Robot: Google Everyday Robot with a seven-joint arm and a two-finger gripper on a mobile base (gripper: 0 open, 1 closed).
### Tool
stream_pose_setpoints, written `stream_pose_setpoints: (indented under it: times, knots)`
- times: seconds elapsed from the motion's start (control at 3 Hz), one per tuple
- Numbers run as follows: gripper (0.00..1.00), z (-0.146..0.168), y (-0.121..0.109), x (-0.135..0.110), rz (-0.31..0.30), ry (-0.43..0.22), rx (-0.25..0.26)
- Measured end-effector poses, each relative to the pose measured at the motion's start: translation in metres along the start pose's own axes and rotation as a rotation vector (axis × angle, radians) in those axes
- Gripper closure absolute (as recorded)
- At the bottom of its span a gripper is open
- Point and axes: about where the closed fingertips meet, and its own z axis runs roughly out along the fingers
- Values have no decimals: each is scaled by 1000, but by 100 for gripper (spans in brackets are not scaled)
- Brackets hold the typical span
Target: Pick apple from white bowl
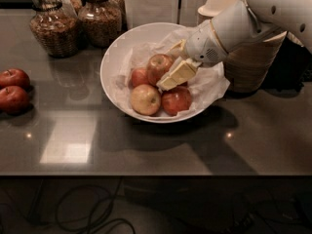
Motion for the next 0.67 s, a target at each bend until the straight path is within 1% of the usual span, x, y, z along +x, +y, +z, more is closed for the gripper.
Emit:
stream_pose_setpoints:
  times: [0.33, 0.67]
  knots:
    - [100, -2, -8, -18, -29, -17, -24]
    - [100, -21, -8, -58, -109, -81, -15]
